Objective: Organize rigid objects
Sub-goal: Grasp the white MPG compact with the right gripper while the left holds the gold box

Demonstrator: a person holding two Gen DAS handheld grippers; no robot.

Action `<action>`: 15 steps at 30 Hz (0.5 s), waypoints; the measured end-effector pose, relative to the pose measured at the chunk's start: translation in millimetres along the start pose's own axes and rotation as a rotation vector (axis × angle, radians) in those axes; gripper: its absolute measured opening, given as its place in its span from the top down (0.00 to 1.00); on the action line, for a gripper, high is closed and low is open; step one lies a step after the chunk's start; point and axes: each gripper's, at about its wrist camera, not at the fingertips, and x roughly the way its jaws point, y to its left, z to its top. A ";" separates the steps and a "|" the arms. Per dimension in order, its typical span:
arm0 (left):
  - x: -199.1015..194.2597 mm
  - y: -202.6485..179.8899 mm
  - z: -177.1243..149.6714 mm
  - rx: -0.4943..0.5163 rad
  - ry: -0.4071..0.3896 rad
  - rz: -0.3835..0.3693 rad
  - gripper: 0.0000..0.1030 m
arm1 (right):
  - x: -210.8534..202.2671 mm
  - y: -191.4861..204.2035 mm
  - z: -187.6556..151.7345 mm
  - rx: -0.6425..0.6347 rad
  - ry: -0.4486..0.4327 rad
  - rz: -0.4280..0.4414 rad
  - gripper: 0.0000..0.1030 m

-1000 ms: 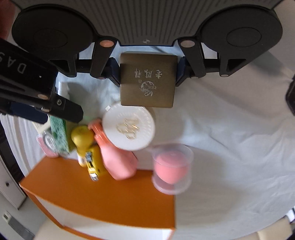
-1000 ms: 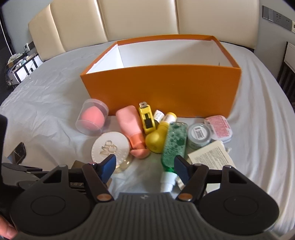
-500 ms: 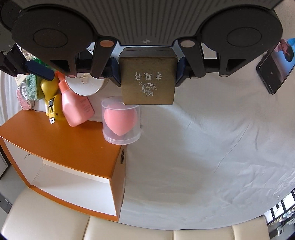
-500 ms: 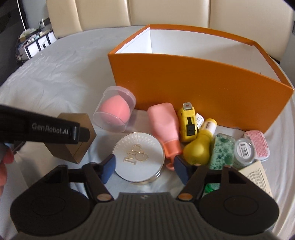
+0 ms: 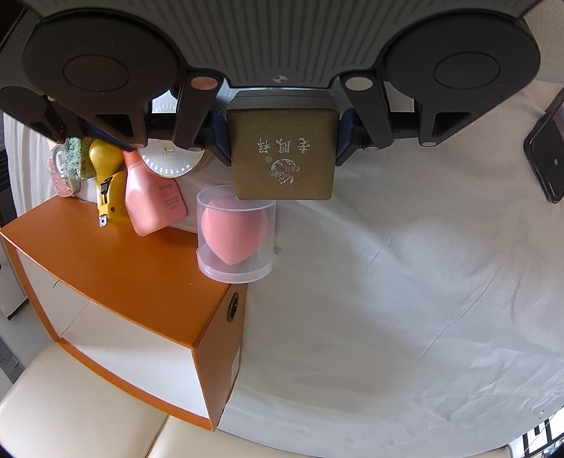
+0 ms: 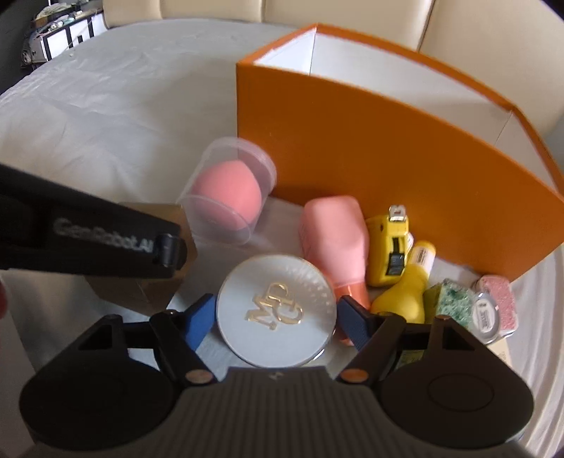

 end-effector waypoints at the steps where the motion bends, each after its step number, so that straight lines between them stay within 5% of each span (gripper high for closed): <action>1: -0.9 -0.6 -0.3 -0.003 -0.002 -0.004 0.35 | -0.6 -0.4 -0.2 0.007 0.003 0.001 0.27; 15: -3.1 -1.3 -1.5 -0.007 -0.016 -0.046 0.35 | 14.0 6.8 4.9 0.010 0.045 0.006 0.27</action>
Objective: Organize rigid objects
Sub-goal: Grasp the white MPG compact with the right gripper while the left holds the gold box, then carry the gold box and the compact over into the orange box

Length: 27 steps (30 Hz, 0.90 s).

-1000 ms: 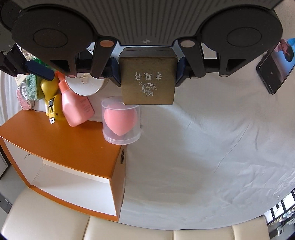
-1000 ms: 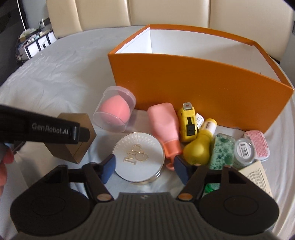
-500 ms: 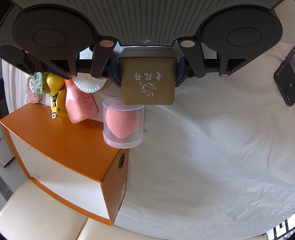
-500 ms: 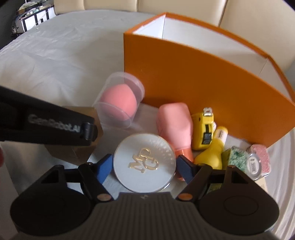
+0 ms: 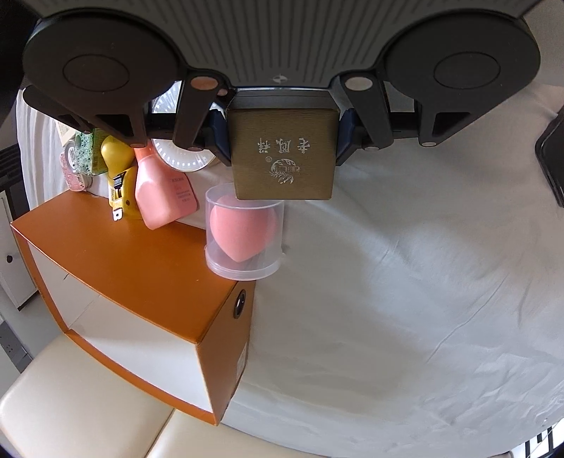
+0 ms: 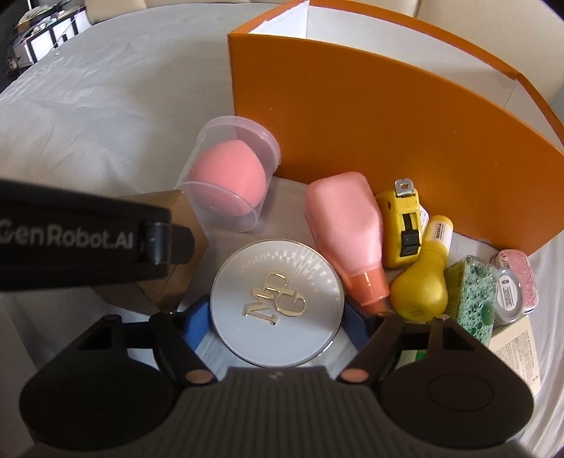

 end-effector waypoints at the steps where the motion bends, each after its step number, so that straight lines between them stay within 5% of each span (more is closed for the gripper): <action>1: -0.8 -1.4 -0.3 0.008 -0.006 0.001 0.36 | -3.8 1.2 -2.8 -0.005 -0.006 0.006 0.27; 16: -48.1 -35.2 15.2 0.126 -0.127 -0.014 0.35 | -84.0 -35.4 17.2 -0.029 -0.172 -0.029 0.27; 27: -82.5 -94.6 97.8 0.322 -0.294 -0.147 0.35 | -132.8 -102.5 78.0 0.053 -0.316 -0.042 0.27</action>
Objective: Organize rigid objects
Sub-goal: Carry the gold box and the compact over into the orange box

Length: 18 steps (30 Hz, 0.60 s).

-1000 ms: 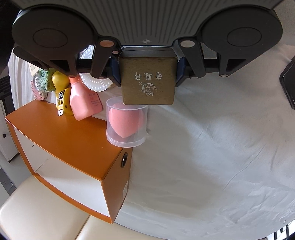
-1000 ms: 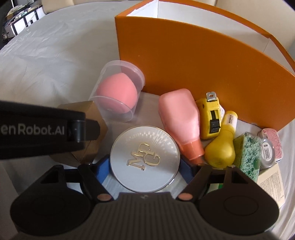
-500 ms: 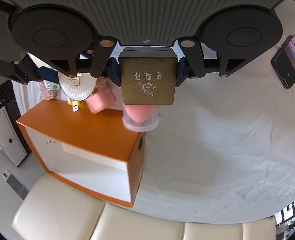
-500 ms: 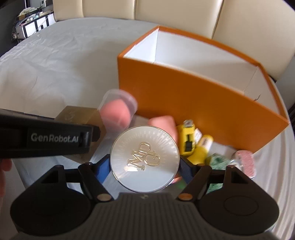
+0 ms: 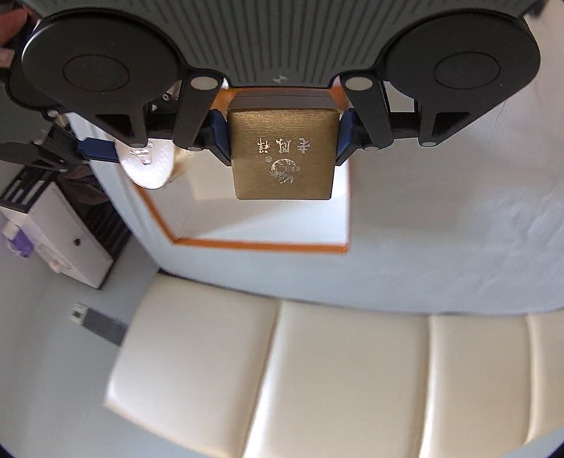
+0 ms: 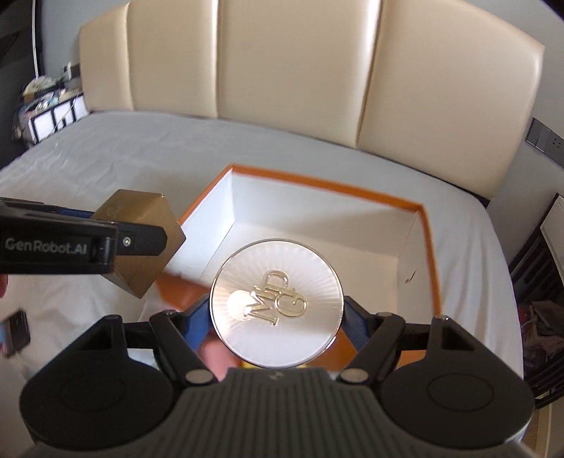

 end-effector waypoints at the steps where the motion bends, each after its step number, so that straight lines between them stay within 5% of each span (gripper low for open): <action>1: 4.9 -2.0 8.3 0.022 0.002 -0.021 0.35 | 2.0 -4.6 6.3 0.004 -0.007 -0.002 0.27; 8: 73.7 -16.5 39.9 0.162 0.098 0.001 0.35 | 54.9 -30.8 33.0 -0.002 0.070 -0.048 0.27; 18: 132.6 -22.0 11.4 0.299 0.235 0.019 0.35 | 125.6 -60.2 22.2 -0.026 0.270 -0.044 0.27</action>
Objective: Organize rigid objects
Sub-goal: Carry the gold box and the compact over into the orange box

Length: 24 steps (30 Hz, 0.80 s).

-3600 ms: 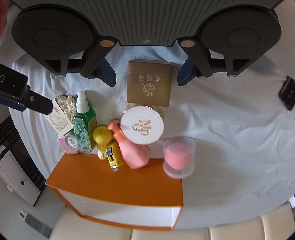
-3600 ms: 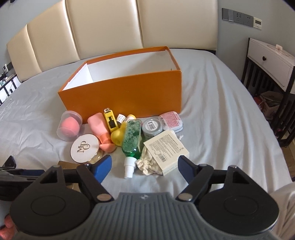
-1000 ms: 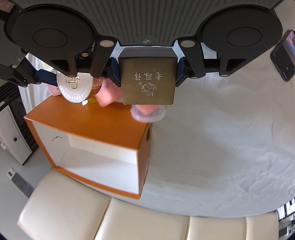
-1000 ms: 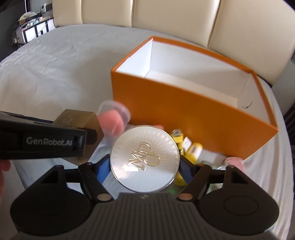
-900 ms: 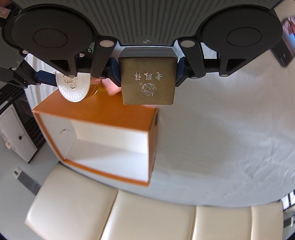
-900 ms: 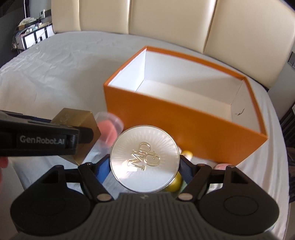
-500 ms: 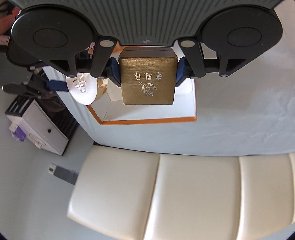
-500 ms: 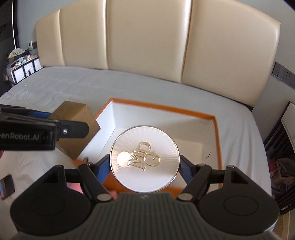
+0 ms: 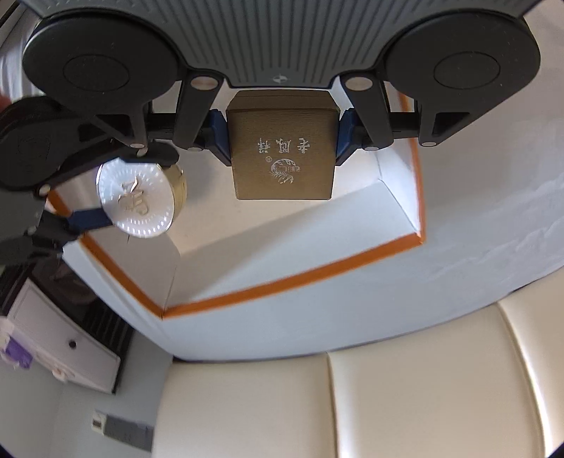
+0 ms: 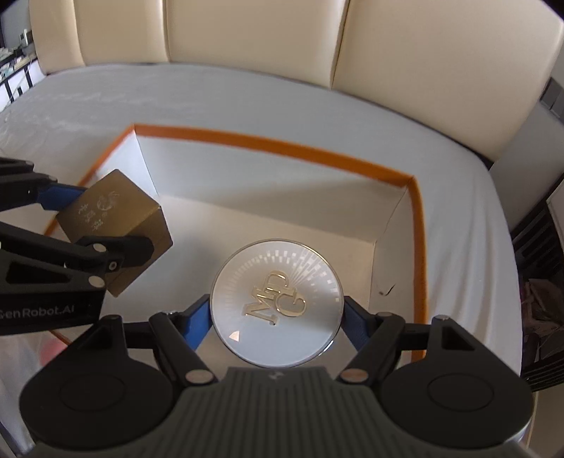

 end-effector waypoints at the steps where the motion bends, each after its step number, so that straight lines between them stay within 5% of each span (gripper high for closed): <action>1: 7.5 -0.9 -2.5 0.018 0.016 0.002 0.35 | 3.8 -1.9 0.1 -0.003 0.011 0.002 0.27; 9: 36.7 -9.0 -23.0 0.115 0.113 0.002 0.35 | 35.9 -3.2 17.1 -0.040 0.069 0.011 0.27; 16: 41.2 -2.4 -25.4 0.056 0.162 -0.036 0.35 | 55.6 -0.4 26.1 -0.057 0.090 0.039 0.27; 24: 32.7 5.2 -26.2 0.016 0.129 -0.068 0.32 | 53.0 5.5 25.4 -0.055 0.096 0.022 0.27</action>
